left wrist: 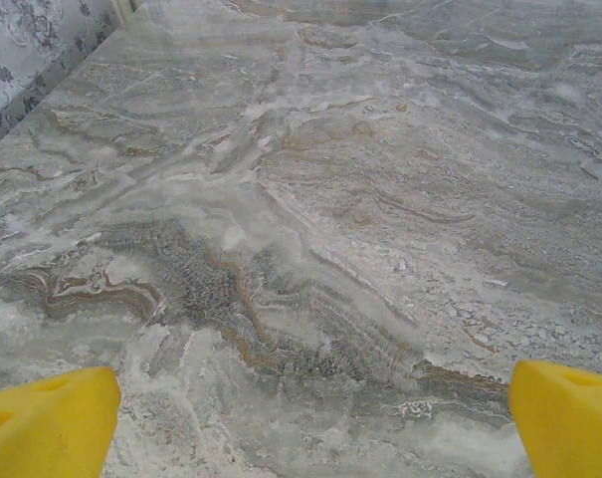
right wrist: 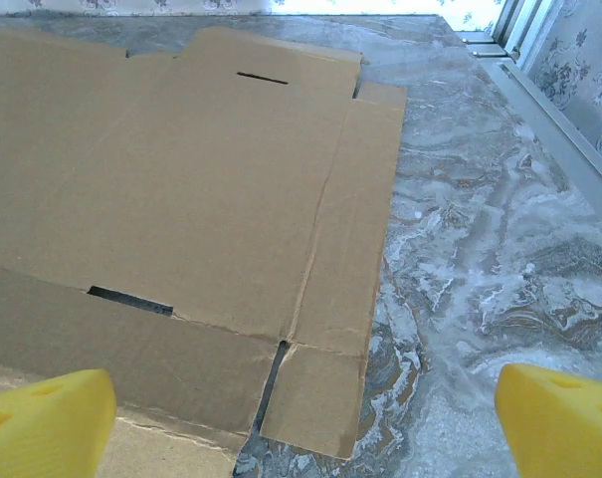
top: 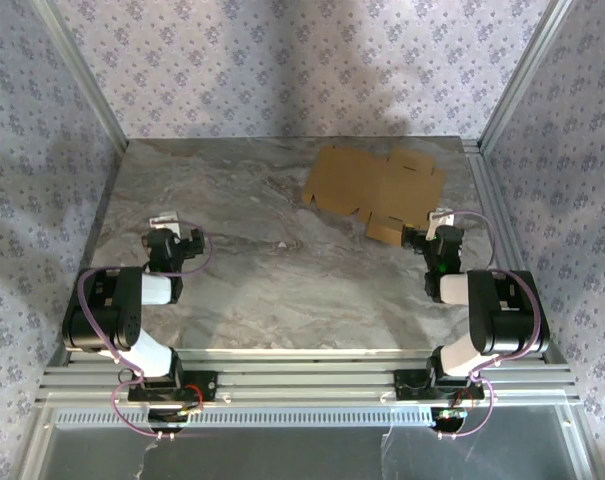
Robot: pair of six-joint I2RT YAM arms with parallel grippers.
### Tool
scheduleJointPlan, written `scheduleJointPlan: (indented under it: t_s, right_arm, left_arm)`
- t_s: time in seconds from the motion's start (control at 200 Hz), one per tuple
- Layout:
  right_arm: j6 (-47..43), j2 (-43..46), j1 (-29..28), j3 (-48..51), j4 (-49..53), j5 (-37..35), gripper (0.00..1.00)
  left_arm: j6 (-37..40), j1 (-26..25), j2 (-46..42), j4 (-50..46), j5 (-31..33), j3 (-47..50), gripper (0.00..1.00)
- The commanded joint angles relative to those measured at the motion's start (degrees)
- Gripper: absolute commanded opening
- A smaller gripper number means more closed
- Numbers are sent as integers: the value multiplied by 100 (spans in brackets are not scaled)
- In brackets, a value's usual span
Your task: Fold the paper box
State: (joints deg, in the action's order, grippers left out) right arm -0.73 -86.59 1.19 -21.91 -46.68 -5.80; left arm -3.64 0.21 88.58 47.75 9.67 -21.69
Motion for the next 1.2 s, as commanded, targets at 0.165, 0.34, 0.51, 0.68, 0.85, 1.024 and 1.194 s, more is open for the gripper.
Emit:
scheduleJointPlan:
  t_s: [0.165, 0.34, 0.51, 0.68, 0.85, 1.024, 1.194]
  right_arm:
    - [-41, -47, -32, -28, 27, -61, 100]
    - [-41, -43, -27, -24, 28, -52, 100]
    - [-30, -46, -22, -32, 36, -27, 100]
    - [-28, -45, -10, -35, 53, -17, 100]
    - [80, 1014, -175, -117, 918, -898, 100]
    - [2344, 2370, -199, -1693, 3990, -2001, 100]
    - [4174, 1127, 492, -4016, 6793, 819, 100]
  left_arm:
    - [34, -12, -77, 70, 28, -98, 100]
    - [39, -13, -70, 77, 27, -98, 100]
    - [34, -10, -77, 77, 32, -98, 100]
    - [19, -16, -173, 213, 38, 15, 100]
    - [378, -618, -1211, 55, 1159, 323, 100]
    - [-1197, -1352, -2523, -3499, 2830, -1396, 100]
    - [-4342, -251, -1139, -6877, -1182, -4019, 99]
